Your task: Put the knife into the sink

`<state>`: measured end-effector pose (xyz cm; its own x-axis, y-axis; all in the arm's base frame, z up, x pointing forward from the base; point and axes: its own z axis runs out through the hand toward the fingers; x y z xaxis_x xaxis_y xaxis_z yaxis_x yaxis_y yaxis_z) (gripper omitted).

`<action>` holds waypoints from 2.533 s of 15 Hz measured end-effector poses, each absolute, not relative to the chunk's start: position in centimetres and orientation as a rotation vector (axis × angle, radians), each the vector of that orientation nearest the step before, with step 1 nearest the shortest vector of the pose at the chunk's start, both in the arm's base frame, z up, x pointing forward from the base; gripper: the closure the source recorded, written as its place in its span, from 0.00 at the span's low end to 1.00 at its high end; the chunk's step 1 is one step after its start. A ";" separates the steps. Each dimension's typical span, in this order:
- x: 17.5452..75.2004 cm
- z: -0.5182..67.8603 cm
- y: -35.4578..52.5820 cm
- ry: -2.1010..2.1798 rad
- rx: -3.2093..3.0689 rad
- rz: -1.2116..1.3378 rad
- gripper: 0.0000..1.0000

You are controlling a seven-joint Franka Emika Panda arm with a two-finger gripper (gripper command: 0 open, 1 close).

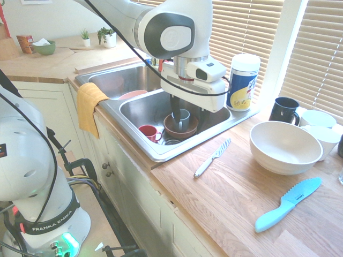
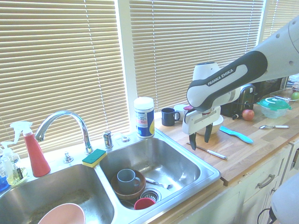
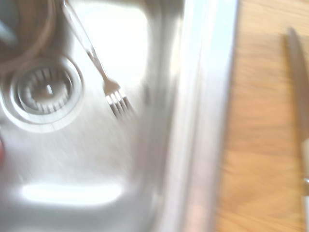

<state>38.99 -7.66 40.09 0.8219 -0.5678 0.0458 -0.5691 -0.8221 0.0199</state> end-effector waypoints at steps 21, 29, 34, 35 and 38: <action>37.9 31.7 -13.7 -0.940 2.968 0.074 1.00; 38.8 31.1 -13.5 -0.943 2.968 0.056 1.00; 39.0 31.1 -13.0 -0.950 2.967 0.057 1.00; 39.0 31.1 -13.0 -0.951 2.966 0.057 1.00; 39.0 31.1 -13.0 -0.952 2.966 0.057 1.00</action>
